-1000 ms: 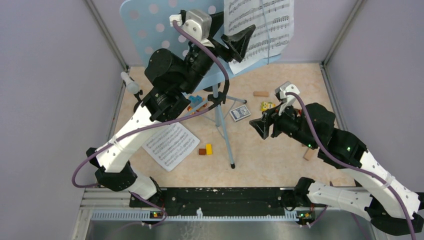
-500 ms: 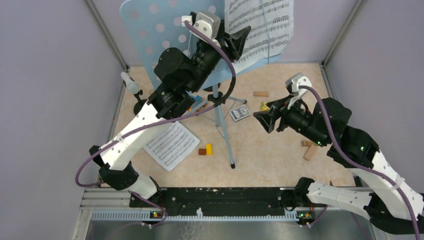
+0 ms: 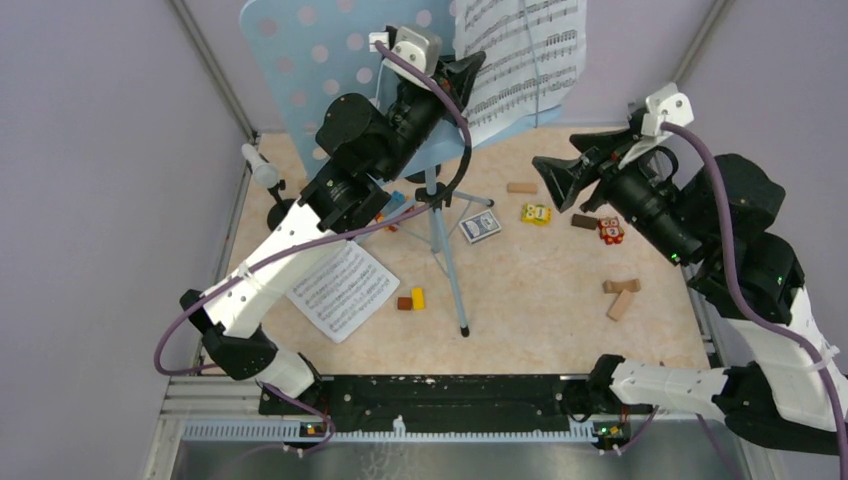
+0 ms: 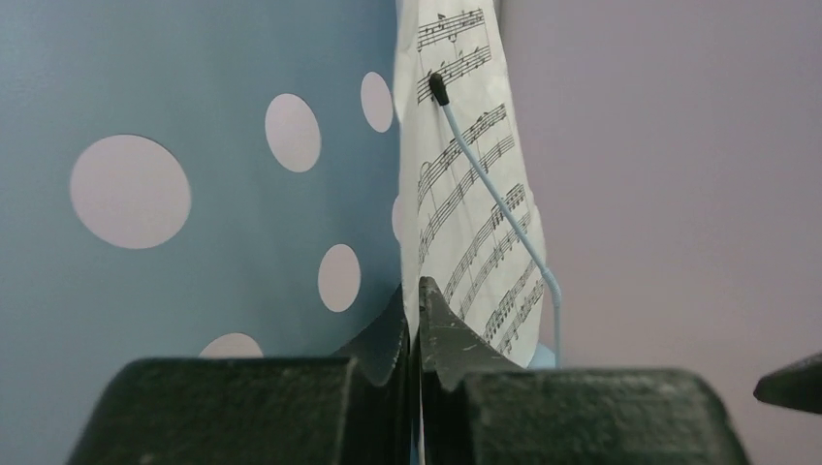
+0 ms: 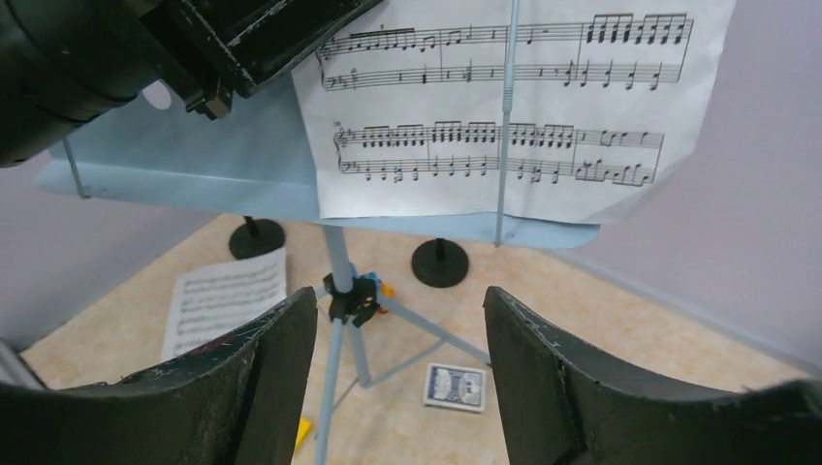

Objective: Pack up the instrument practice props

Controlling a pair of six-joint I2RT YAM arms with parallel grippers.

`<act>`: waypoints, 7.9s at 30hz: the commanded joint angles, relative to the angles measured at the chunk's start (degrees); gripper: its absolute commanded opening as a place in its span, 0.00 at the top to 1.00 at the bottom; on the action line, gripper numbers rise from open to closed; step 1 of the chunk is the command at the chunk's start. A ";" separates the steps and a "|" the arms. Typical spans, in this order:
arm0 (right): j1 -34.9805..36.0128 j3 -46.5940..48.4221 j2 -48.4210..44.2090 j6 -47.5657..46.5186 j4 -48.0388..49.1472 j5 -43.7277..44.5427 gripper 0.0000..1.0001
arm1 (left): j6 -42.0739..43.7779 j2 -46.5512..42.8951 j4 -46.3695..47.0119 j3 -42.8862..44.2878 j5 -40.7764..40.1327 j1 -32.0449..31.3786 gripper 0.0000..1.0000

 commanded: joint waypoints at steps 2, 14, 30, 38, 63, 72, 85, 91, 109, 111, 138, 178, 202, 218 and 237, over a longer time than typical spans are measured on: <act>-0.53 10.11 8.34 -8.01 -2.53 3.32 0.34 | -2.26 -0.58 1.18 0.02 0.74 1.99 1.00; -20.38 31.01 23.46 -1.71 -3.93 -21.25 0.31 | -3.53 -0.60 -0.09 0.43 -0.05 2.35 1.00; -23.62 33.97 28.17 0.88 -0.22 -27.43 0.62 | -3.75 -0.76 -0.83 0.74 0.61 2.40 1.00; -23.75 35.30 29.89 0.90 0.55 -25.66 0.77 | -3.75 -0.45 -1.27 1.30 0.93 2.32 1.00; -23.73 13.49 19.36 0.88 19.18 -23.73 1.00 | -3.75 -8.29 1.92 -0.97 -5.33 2.35 1.00; -23.73 10.74 18.32 0.89 20.44 -22.95 1.00 | -8.36 -23.27 -3.25 -8.71 -7.47 2.39 1.00; -23.73 6.34 16.69 2.83 21.81 -21.85 1.00 | -15.90 -45.42 -23.24 -19.68 -21.63 2.39 1.00; -23.73 7.19 16.62 3.31 20.24 -22.52 0.91 | -24.84 -55.03 -38.68 -25.89 -36.46 2.40 1.00; -23.73 -5.49 5.94 3.57 18.92 -21.58 0.51 | -48.84 -61.89 -58.46 -48.35 -43.43 2.05 1.00; -23.73 -7.98 3.84 3.89 18.46 -21.31 0.50 | -50.11 -61.27 -53.62 -55.06 -41.10 1.97 1.00; -23.75 -24.39 -7.99 4.26 11.12 -21.98 0.50 | -47.36 -46.02 -29.15 -77.82 3.26 47.83 1.00; -23.73 -48.95 -17.12 29.04 13.37 -35.25 0.50 | -32.02 -64.02 -20.05 -72.94 24.70 48.68 0.01; -23.77 -57.83 -19.51 37.08 18.17 -40.55 0.49 | -16.12 -26.16 45.16 -72.56 43.81 30.28 0.01; -23.75 -56.89 -20.08 35.19 14.15 -38.83 0.49 | -22.96 -5.61 62.30 -62.81 49.49 29.42 0.15; -23.73 -58.44 -17.57 40.80 18.58 -37.91 0.50 | -16.05 0.09 41.48 -52.24 58.03 27.61 0.74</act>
